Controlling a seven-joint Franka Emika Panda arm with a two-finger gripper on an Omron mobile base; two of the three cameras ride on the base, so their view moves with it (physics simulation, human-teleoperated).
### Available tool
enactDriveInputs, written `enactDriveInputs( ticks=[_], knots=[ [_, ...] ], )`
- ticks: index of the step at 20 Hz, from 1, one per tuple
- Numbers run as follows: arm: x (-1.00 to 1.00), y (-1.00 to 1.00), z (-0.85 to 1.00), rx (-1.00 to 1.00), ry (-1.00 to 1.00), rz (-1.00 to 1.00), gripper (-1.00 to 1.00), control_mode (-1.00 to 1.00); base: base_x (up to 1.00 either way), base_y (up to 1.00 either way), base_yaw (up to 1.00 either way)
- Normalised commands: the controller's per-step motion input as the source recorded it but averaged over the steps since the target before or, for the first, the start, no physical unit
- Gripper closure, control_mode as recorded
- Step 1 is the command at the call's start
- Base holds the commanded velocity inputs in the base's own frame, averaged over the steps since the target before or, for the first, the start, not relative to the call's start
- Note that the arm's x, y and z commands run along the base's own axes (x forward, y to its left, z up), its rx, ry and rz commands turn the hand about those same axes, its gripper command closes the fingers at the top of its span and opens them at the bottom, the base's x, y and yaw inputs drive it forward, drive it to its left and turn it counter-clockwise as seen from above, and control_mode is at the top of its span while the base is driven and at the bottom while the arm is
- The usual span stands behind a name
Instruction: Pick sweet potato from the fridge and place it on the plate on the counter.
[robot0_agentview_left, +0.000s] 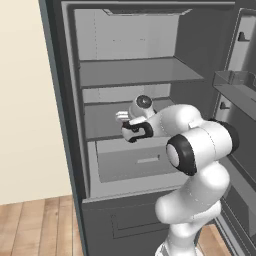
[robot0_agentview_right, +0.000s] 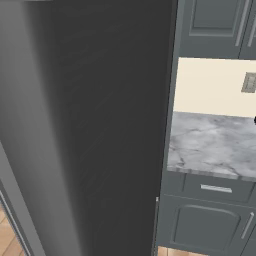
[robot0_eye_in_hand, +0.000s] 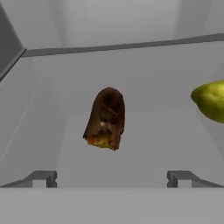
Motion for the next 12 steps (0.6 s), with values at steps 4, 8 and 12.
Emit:
enactDriveInputs(
  ticks=[4, 8, 12],
  knots=[
    [0.35, 0.05, 0.0, 0.0, 0.0, 0.0, -1.0, -1.0, 0.0, 0.0, 0.0],
    [0.36, 0.15, -0.03, 0.0, 0.0, 0.0, -1.0, -1.0, 0.0, 0.0, 0.0],
    [0.33, 0.07, -0.11, 0.0, 0.0, 0.0, -1.0, -1.0, 0.0, 0.0, 0.0]
  ],
)
